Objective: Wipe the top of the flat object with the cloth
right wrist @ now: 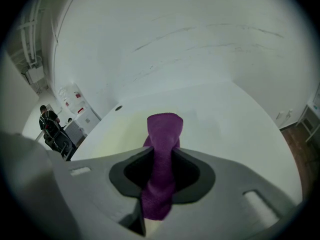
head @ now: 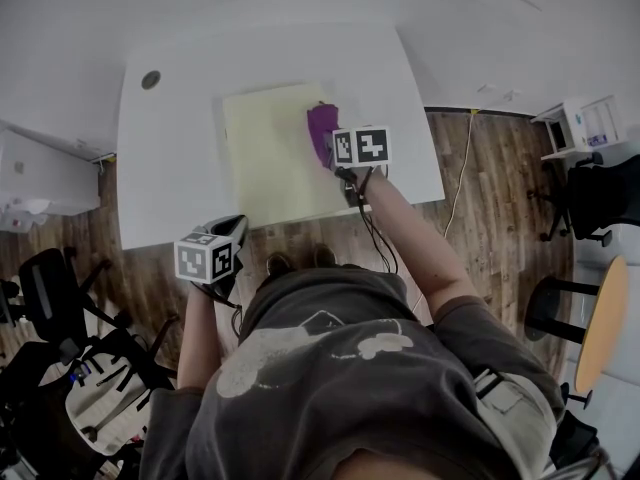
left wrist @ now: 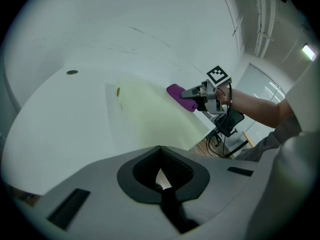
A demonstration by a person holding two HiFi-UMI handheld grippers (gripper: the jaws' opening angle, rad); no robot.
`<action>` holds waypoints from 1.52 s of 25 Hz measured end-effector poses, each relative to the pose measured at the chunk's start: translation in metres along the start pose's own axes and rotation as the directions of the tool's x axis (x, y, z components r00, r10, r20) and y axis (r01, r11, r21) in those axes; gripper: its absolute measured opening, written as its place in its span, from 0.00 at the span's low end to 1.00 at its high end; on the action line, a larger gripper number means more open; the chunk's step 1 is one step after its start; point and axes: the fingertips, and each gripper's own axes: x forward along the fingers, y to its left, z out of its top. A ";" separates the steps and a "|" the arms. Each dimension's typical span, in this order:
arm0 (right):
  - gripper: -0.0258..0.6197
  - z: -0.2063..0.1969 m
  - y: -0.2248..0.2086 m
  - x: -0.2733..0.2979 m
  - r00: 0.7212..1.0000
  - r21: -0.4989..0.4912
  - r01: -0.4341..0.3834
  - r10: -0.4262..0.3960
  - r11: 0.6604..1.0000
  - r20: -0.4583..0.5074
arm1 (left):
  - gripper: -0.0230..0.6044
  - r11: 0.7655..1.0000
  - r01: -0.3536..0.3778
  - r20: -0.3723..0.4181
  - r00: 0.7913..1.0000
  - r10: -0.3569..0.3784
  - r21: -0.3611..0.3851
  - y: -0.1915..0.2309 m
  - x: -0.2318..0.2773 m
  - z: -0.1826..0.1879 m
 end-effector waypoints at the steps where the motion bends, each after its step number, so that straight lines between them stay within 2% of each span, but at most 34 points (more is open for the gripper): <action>1: 0.18 -0.001 -0.004 -0.002 1.000 0.009 0.005 -0.005 1.000 0.001 | 0.03 1.000 0.000 0.000 1.000 0.000 0.001 0.000 0.000 0.000; 8: 0.18 -0.008 -0.016 -0.007 1.000 0.042 0.021 -0.021 0.999 0.000 | 0.03 1.000 -0.002 0.000 1.000 0.002 0.009 0.000 0.000 -0.002; 14: 0.18 -0.002 -0.007 -0.016 0.999 0.061 -0.019 0.017 0.998 0.028 | 0.03 1.000 0.003 -0.004 1.000 -0.003 0.009 0.000 0.001 0.000; 23: 0.18 -0.005 0.089 -0.016 0.985 -0.039 -0.166 0.168 0.985 0.035 | 0.03 1.000 0.009 0.011 1.000 -0.009 0.009 0.000 -0.001 -0.002; 30: 0.18 -0.021 0.167 0.003 0.960 -0.100 -0.279 0.276 0.955 -0.036 | 0.03 0.999 0.036 0.002 0.999 -0.036 0.027 0.002 0.000 -0.002; 34: 0.18 -0.035 0.197 0.014 0.950 -0.134 -0.310 0.301 0.941 -0.083 | 0.03 0.998 0.059 0.003 0.998 -0.059 0.035 0.000 -0.001 -0.002; 38: 0.18 -0.045 0.211 0.027 0.956 -0.171 -0.288 0.273 0.942 -0.106 | 0.03 0.995 0.084 -0.001 0.996 -0.084 0.060 0.003 -0.001 -0.002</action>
